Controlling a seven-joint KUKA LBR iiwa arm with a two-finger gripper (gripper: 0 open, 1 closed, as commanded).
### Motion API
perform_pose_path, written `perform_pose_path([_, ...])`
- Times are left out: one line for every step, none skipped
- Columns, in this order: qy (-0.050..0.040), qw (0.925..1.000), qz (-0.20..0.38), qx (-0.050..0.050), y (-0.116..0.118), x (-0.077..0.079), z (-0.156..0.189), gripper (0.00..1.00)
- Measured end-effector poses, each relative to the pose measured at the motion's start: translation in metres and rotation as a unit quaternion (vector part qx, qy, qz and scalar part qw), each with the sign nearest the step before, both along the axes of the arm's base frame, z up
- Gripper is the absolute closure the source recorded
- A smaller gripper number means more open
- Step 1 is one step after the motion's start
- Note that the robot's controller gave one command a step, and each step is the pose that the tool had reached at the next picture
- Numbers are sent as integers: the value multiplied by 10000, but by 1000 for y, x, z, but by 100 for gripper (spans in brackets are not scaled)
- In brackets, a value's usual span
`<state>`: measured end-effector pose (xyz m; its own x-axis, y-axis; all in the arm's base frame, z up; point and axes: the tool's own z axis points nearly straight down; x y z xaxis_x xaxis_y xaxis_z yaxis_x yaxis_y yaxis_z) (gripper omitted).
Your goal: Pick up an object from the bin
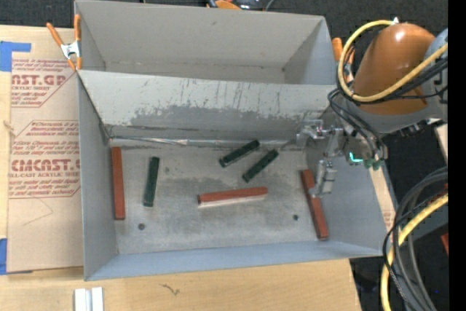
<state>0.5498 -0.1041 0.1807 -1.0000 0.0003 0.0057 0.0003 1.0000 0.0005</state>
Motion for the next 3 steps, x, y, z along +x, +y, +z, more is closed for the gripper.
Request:
perform_pose_path([-2,9994,334,19,103,-7,-115,0])
perform_pose_path([-26,9988,488,11,137,-40,-80,0])
perform_pose_path([-30,9986,-524,1,141,-35,-75,0])
